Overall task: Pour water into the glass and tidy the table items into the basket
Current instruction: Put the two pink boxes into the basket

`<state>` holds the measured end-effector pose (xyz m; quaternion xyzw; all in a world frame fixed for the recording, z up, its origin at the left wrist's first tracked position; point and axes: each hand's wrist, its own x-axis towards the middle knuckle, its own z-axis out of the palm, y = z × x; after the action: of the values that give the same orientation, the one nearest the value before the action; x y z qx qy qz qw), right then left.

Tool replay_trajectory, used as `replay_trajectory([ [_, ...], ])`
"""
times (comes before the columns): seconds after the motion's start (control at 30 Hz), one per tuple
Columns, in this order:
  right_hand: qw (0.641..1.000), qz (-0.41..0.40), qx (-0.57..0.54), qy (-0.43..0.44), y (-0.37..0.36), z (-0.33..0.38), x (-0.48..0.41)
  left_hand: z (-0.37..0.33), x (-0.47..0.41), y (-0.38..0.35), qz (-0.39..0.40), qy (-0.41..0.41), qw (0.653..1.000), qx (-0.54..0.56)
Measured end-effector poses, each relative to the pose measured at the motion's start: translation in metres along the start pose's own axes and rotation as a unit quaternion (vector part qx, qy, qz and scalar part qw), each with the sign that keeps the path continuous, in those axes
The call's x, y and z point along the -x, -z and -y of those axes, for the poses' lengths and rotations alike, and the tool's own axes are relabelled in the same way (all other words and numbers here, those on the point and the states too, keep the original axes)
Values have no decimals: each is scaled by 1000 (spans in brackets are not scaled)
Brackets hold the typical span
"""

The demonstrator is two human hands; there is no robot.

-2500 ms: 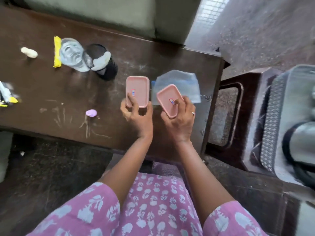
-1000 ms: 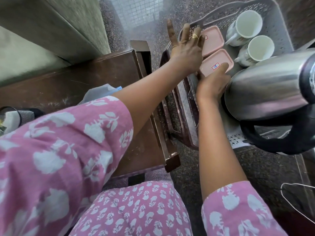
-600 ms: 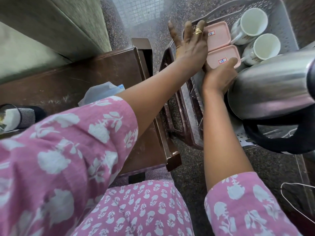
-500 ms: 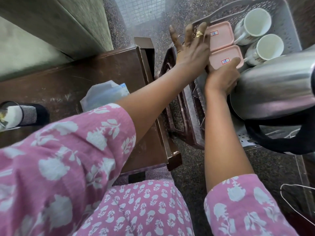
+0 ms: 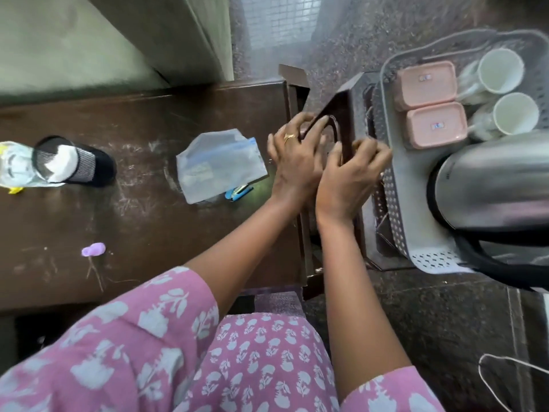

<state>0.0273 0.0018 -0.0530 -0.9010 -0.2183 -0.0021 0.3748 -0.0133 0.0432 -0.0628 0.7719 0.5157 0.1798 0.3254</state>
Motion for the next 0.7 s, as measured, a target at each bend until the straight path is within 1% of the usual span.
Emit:
replay_trajectory([
  [0.1, 998, 61, -3, 29, -16, 9, 30, 45, 17, 23, -13, 46, 999, -8],
  [0.27, 983, 167, 41, 68, -46, 22, 83, 122, 47, 61, -64, 168, 983, -22],
  [0.37, 966, 240, 76, 48, -65, 27, 113, 154, 66, 77, -83, 222, 971, -28],
  [0.43, 946, 304, 111, 23, -77, 26, 127, 167, 77, 83, -86, 239, 967, -33],
  [0.5, 927, 349, 138, 2, -88, 25, 136, 177, 85, 89, -87, 251, 963, -33],
  [0.6, 913, 375, 158, -26, -100, 24, 142, 189, 95, 95, -82, 267, 960, -29],
  [0.7, 916, 359, 175, -39, -112, 24, 145, 198, 102, 100, -78, 284, 955, -22],
])
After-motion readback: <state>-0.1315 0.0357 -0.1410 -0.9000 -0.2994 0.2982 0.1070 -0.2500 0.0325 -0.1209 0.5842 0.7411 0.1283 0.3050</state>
